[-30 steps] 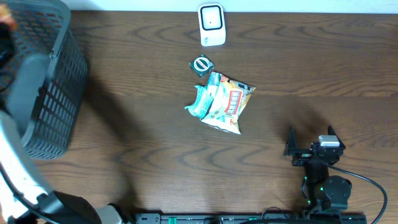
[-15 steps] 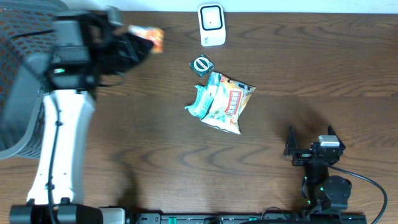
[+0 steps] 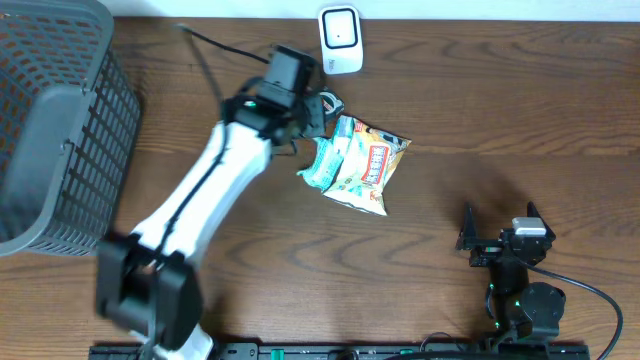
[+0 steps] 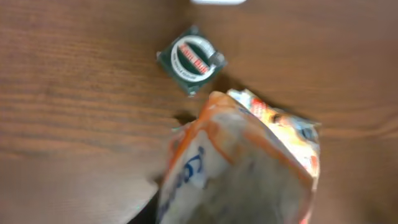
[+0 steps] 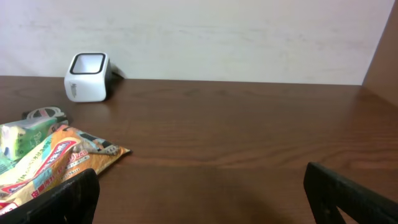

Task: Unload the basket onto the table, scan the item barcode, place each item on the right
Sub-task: 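Carry the orange packet to the scanner and release it on the table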

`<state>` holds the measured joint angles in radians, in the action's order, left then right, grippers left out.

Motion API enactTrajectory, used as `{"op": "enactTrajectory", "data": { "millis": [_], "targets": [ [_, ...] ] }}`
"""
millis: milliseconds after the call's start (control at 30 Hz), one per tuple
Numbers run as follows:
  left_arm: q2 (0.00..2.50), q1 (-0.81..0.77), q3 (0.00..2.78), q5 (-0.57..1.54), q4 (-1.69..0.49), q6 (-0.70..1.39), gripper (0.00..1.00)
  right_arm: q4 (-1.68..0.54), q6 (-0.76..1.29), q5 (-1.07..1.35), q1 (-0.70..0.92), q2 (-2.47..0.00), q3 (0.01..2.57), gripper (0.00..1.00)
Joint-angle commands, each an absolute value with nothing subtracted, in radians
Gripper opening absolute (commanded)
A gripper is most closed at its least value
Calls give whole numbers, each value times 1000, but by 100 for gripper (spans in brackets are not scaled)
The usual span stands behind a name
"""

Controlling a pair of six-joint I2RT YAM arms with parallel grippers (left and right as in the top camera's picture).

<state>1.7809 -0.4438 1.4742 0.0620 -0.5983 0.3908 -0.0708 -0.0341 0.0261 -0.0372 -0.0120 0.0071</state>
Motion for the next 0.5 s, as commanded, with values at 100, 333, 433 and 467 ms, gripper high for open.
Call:
{"op": "enactTrajectory", "data": {
  "millis": [100,333,433,467],
  "targets": [
    [1950,-463,1477,-23,-576,321,29,-75,-42,21,-45,-7,5,99],
    [1987,-463,1477,-23,-582,321,45,-75,-42,21,-45,-7,6,99],
    [1956,-461,1477,-23,-583,320,49,-75,-42,21,-45,-7,6,99],
    [1940,-461,1477,-23,-583,311,51,-75,-42,21,-45,-7,6,99]
  ]
}}
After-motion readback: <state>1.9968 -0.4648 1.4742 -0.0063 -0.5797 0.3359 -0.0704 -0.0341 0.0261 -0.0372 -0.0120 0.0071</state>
